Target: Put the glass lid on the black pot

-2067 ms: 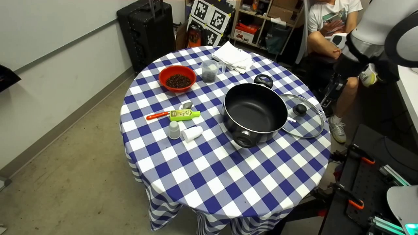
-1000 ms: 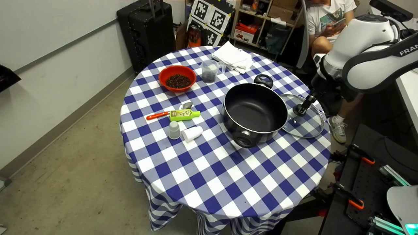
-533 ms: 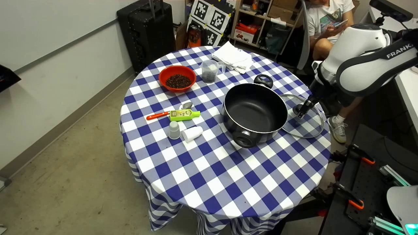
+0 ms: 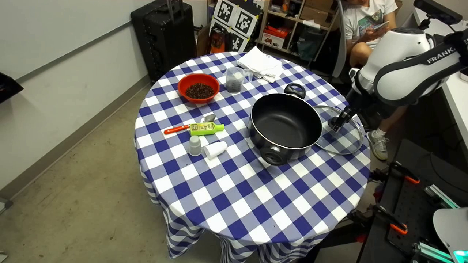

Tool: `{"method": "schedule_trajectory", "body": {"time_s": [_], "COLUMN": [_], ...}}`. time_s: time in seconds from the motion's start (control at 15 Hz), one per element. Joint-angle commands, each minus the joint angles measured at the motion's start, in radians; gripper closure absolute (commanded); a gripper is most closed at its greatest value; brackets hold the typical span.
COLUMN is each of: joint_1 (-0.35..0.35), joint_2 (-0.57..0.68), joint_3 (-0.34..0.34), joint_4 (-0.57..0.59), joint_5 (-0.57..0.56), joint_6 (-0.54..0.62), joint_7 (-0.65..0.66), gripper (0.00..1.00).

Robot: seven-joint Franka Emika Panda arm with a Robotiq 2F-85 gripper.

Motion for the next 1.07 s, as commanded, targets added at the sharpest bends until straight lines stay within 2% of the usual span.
{"method": "schedule_trajectory", "body": {"time_s": [0.0,0.53,0.6,0.67,1.0], "joint_1": [-0.022,-0.042,-0.044,-0.048,-0.062], "joint_2": [0.031,0.085,0.089,0.093,0.095], "joint_3": [0.013,0.020,0.022,0.025,0.034], "joint_4": [0.034,0.093,0.098,0.102,0.107], "joint_5": [0.029,0.026,0.027,0.028,0.035], "joint_6": [0.011,0.009,0.009,0.007,-0.005], "joint_7": [-0.044,-0.056,-0.057,-0.063,-0.077], "gripper": [0.00,0.00,0.25,0.26,0.63]}}
